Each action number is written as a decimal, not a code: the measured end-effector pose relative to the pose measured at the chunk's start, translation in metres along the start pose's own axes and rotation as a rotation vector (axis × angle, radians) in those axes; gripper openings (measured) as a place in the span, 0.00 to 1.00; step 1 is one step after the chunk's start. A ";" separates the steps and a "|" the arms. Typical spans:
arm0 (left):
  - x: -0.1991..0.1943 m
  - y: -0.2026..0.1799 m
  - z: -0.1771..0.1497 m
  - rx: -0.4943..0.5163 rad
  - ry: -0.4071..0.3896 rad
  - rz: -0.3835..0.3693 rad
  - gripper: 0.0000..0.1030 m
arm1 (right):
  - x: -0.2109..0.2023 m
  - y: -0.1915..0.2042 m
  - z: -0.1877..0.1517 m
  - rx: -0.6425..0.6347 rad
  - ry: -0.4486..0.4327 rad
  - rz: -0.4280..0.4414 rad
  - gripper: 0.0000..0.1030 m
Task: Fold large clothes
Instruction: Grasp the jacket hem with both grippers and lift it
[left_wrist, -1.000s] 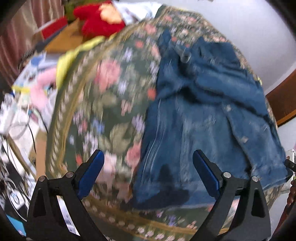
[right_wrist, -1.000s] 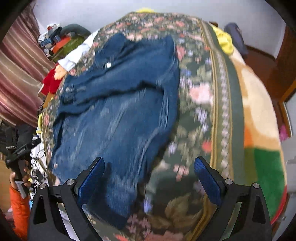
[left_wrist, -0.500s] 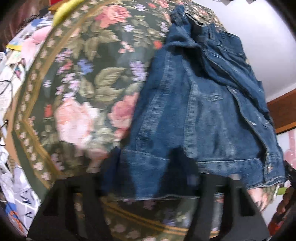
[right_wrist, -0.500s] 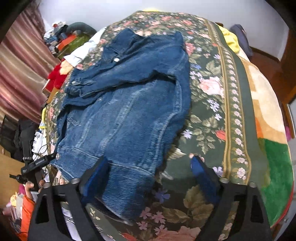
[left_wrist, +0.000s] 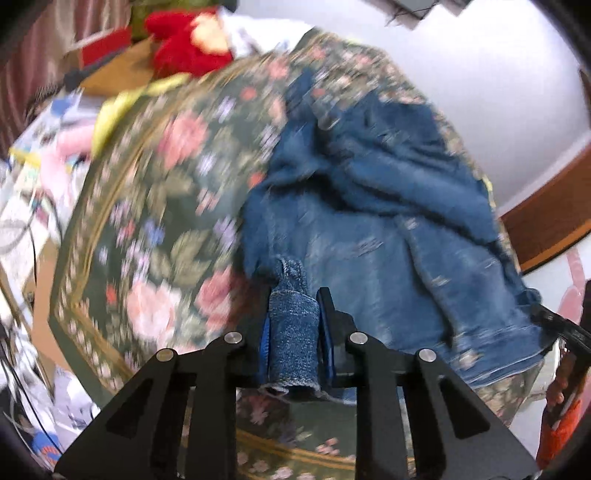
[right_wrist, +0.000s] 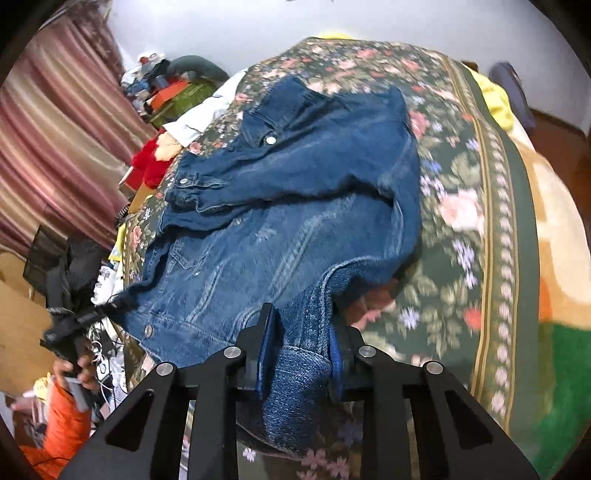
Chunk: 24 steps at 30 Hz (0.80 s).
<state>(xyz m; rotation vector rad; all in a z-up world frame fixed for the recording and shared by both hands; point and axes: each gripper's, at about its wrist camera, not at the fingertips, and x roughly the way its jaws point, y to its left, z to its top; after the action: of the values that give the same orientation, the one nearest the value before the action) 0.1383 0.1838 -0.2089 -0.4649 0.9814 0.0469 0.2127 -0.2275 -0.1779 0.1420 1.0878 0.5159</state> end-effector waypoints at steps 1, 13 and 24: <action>-0.006 -0.009 0.010 0.021 -0.023 -0.012 0.21 | 0.000 0.002 0.005 -0.008 -0.007 0.006 0.22; -0.029 -0.084 0.123 0.221 -0.302 0.015 0.19 | -0.006 0.032 0.099 -0.195 -0.159 -0.047 0.20; 0.092 -0.043 0.227 0.145 -0.227 0.213 0.20 | 0.071 -0.032 0.213 -0.079 -0.217 -0.285 0.19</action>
<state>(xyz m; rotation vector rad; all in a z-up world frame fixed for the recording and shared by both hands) 0.3799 0.2205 -0.1622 -0.2148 0.8010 0.2146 0.4343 -0.1924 -0.1470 -0.0267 0.8562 0.2793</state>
